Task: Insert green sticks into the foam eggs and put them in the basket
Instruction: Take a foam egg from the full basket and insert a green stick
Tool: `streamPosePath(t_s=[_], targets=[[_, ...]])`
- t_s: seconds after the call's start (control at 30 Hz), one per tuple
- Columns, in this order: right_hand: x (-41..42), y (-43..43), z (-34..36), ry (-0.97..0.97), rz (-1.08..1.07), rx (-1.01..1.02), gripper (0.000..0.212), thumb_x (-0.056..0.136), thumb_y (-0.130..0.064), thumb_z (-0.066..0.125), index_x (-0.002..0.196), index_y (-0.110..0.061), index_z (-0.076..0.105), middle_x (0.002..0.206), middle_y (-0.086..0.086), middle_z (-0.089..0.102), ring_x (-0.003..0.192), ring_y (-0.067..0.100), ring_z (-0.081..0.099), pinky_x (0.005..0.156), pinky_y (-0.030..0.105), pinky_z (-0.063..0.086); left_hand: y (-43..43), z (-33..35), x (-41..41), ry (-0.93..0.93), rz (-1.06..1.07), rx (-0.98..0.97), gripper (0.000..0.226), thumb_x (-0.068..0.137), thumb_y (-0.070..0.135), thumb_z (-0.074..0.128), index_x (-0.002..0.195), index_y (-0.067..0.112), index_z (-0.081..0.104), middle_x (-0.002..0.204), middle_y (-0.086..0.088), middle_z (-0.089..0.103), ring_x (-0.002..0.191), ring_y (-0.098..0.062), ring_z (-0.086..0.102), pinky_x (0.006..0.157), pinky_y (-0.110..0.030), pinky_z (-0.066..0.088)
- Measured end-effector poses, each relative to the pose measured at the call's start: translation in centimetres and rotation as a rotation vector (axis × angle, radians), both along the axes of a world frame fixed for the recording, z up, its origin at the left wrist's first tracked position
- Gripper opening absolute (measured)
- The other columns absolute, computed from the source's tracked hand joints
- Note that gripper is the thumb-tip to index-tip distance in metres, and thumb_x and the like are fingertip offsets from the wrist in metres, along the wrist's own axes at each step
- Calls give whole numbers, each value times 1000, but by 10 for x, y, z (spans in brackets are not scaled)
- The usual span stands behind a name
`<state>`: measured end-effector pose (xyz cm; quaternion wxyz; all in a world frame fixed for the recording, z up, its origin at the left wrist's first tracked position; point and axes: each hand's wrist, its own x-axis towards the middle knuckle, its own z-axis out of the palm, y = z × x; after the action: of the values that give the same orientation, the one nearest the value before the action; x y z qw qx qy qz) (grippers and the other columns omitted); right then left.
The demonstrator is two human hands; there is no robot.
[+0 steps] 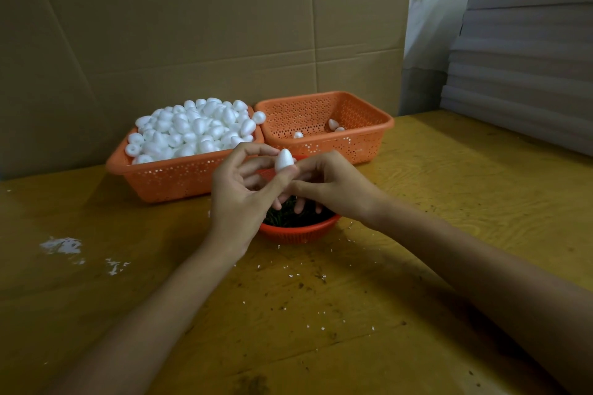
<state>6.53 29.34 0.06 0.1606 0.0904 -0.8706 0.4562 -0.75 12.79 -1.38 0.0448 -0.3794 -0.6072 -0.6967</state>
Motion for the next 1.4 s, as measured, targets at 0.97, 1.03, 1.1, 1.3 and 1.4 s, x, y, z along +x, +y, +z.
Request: streamPosePath(t_s=[0.97, 1.03, 1.1, 1.3, 1.4], targets=[[-2, -1, -8, 104, -95, -59, 10, 97, -20, 73, 104, -14, 78, 88, -3, 79, 71, 17, 76, 55, 30, 59, -4, 1, -2, 86, -66, -16, 19, 87, 5, 68, 101, 15, 60, 107, -6, 78, 51, -25, 67, 38, -25, 40], [-2, -1, -8, 104, -95, -52, 9, 97, -20, 73, 103, -16, 78, 88, -5, 79, 71, 16, 76, 55, 27, 58, -4, 1, -2, 83, -70, -17, 19, 87, 5, 68, 101, 15, 60, 108, -7, 78, 52, -25, 67, 38, -25, 40], [-2, -1, -8, 105, -97, -51, 9, 96, -20, 73, 103, -17, 78, 89, -7, 79, 71, 16, 76, 56, 27, 59, -4, 2, -2, 85, -74, -17, 19, 87, 5, 67, 101, 16, 61, 108, -7, 77, 52, -25, 67, 38, -26, 40], [0, -2, -7, 107, -96, -53, 8, 96, -17, 73, 103, -17, 79, 88, -7, 79, 70, 17, 76, 57, 33, 61, -5, 2, -1, 96, -83, -17, 21, 87, 4, 65, 99, 21, 62, 110, -6, 77, 52, -26, 67, 38, -26, 39], [0, -2, -6, 107, -97, -55, 9, 96, -17, 73, 103, -15, 79, 88, -7, 79, 71, 17, 76, 58, 36, 62, -5, 2, -2, 94, -80, -26, 21, 86, 3, 65, 99, 20, 63, 112, -4, 77, 52, -26, 67, 39, -26, 39]])
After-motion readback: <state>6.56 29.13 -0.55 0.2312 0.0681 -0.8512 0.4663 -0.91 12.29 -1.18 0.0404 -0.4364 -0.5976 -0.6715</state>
